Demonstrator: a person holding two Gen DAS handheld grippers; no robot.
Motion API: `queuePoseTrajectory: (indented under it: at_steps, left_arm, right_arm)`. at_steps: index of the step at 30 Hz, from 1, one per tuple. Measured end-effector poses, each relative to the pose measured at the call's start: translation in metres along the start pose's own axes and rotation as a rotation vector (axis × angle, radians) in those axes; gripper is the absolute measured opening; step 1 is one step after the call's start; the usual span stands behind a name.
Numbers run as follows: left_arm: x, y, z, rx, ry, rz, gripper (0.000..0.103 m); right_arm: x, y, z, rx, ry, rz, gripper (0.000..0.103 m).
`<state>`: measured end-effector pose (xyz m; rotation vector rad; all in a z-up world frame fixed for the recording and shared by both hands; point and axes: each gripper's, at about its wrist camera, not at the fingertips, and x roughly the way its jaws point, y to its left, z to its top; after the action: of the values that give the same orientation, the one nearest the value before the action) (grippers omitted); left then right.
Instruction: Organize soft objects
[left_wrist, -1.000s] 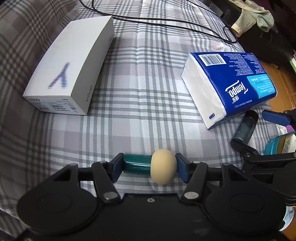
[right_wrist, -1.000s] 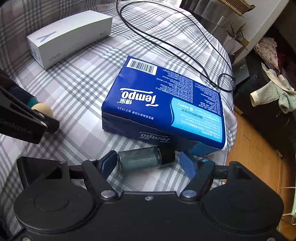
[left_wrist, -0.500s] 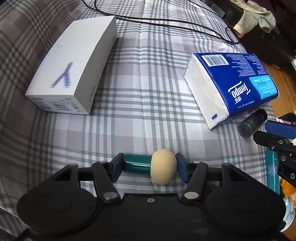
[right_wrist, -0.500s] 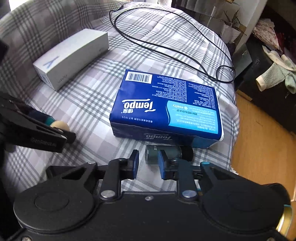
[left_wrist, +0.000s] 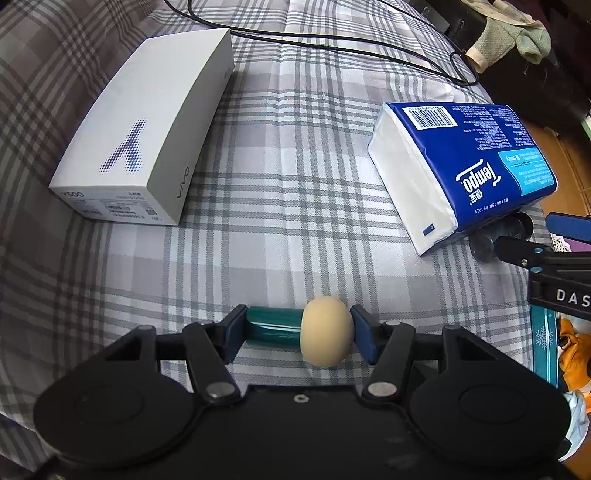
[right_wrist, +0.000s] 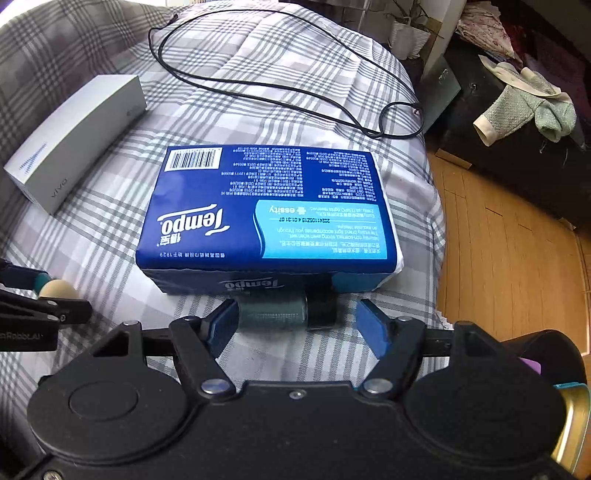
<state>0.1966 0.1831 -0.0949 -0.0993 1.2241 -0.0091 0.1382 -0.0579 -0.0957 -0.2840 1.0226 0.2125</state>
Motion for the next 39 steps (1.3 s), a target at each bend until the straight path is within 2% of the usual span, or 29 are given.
queuePoseTrajectory:
  at_steps: [3,7,11,19,26,30,32,35,39]
  left_arm:
    - [0.000,0.000,0.000,-0.001,-0.001,-0.002,0.057]
    - [0.001,0.000,0.000,-0.001,0.004,0.000,0.057]
    - [0.002,0.000,0.000,-0.001,0.003,0.000,0.057]
    - [0.001,0.002,0.001,-0.008,-0.002,0.000,0.057]
    - [-0.006,0.003,-0.001,-0.002,-0.032,0.013,0.057]
    - [-0.021,-0.003,-0.003,0.034,-0.083,0.037,0.056]
    - [-0.030,-0.010,-0.003,0.066,-0.118,0.063,0.056]
    - [-0.041,-0.025,-0.002,0.095,-0.120,0.073,0.056]
    - [-0.060,-0.064,0.000,0.160,-0.133,0.072,0.056]
  right_arm:
    - [0.006,0.005,-0.001,-0.019,-0.001,0.006,0.074]
    - [0.012,0.012,-0.002,-0.038,0.010,0.000,0.067]
    - [0.009,0.014,-0.004,-0.021,0.012,0.013,0.067]
    - [-0.026,0.006,0.000,0.009,-0.009,-0.003,0.067]
    - [-0.083,-0.028,0.003,0.060,-0.036,-0.035,0.067]
    - [-0.115,-0.055,-0.003,0.077,-0.042,-0.073,0.067]
    - [-0.127,-0.071,-0.008,0.100,-0.037,-0.092,0.067]
    - [-0.139,-0.093,-0.019,0.138,-0.029,-0.117,0.067]
    - [-0.146,-0.124,-0.035,0.208,0.013,-0.171,0.067]
